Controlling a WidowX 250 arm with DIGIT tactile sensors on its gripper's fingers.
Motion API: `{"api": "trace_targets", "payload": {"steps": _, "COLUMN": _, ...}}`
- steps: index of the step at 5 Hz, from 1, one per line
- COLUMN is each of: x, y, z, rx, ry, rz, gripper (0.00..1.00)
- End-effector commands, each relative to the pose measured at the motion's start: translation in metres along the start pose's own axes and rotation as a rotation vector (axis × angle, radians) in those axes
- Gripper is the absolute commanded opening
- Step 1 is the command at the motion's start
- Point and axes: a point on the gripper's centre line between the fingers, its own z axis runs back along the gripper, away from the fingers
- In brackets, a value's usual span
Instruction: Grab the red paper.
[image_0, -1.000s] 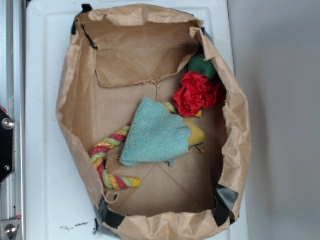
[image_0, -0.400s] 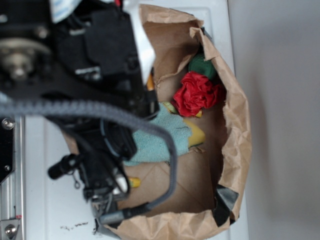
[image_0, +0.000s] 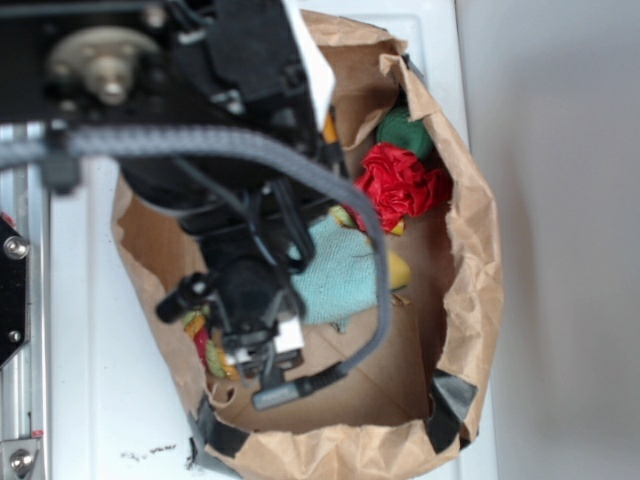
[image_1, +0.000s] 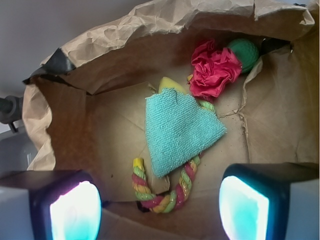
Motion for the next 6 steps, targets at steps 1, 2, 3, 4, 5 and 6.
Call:
{"api": "trace_targets", "payload": {"steps": 1, "x": 0.018, "y": 0.01, "z": 0.007, "rx": 0.021, "ry": -0.063, "rz": 0.107, "gripper": 1.0}}
{"api": "trace_targets", "payload": {"steps": 2, "x": 0.018, "y": 0.01, "z": 0.007, "rx": 0.021, "ry": -0.063, "rz": 0.107, "gripper": 1.0}}
{"api": "trace_targets", "payload": {"steps": 3, "x": 0.018, "y": 0.01, "z": 0.007, "rx": 0.021, "ry": -0.063, "rz": 0.107, "gripper": 1.0}}
{"api": "trace_targets", "payload": {"steps": 4, "x": 0.017, "y": 0.026, "z": -0.022, "rx": -0.047, "ry": -0.199, "rz": 0.273, "gripper": 1.0}}
{"api": "trace_targets", "payload": {"steps": 5, "x": 0.031, "y": 0.048, "z": -0.053, "rx": -0.034, "ry": -0.241, "rz": 0.371, "gripper": 1.0}}
{"api": "trace_targets", "payload": {"steps": 6, "x": 0.031, "y": 0.066, "z": -0.075, "rx": 0.0, "ry": -0.237, "rz": 0.374, "gripper": 1.0}}
